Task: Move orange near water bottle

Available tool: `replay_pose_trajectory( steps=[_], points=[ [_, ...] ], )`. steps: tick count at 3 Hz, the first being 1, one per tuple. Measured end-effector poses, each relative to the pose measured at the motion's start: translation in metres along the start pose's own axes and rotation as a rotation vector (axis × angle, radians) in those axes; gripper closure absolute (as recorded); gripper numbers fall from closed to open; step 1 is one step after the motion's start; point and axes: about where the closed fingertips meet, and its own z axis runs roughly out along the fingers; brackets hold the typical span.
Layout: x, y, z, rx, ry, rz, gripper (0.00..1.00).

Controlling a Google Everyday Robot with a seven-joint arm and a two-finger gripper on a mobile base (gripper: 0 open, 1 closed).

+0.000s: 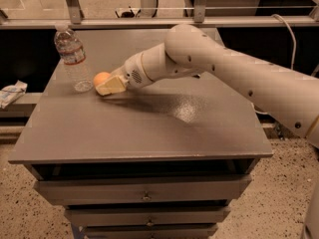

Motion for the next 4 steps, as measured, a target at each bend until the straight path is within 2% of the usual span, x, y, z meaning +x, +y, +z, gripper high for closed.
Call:
replay_pose_trajectory(
  steps=[1, 2, 3, 4],
  points=[
    [0.002, 0.0, -0.001, 0.0, 0.001, 0.003, 0.0],
    [0.001, -0.003, -0.009, 0.009, 0.001, -0.005, 0.0],
    [0.002, -0.016, -0.044, 0.029, -0.021, -0.026, 0.0],
    [0.002, -0.032, -0.119, 0.032, -0.104, -0.093, 0.0]
  ],
)
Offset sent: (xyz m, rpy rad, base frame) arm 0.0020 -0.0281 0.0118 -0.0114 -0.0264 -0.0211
